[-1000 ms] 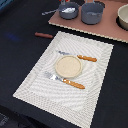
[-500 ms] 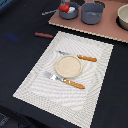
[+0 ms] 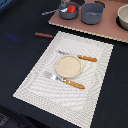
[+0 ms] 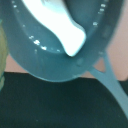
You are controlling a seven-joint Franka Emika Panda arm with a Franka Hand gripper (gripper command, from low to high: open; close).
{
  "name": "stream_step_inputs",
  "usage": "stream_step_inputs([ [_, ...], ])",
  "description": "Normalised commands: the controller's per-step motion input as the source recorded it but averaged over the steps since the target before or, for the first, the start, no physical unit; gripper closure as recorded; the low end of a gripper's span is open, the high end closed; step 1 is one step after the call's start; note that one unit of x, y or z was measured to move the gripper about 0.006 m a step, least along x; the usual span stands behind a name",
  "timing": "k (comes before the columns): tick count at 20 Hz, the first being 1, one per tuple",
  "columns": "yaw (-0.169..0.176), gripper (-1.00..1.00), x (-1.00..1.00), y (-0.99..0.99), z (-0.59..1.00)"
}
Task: Place the fish, sausage, and tomato into the frying pan.
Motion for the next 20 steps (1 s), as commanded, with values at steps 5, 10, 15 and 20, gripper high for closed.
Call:
stream_step_inputs([
  [5, 0.0, -1.0, -0.13, -0.99, 0.51],
  [10, 0.0, -1.0, -0.1, -1.0, 0.13],
  [15, 0.0, -1.0, -0.07, -0.97, -0.23],
  [20, 0.014, -1.0, -0.35, -0.59, -0.57],
])
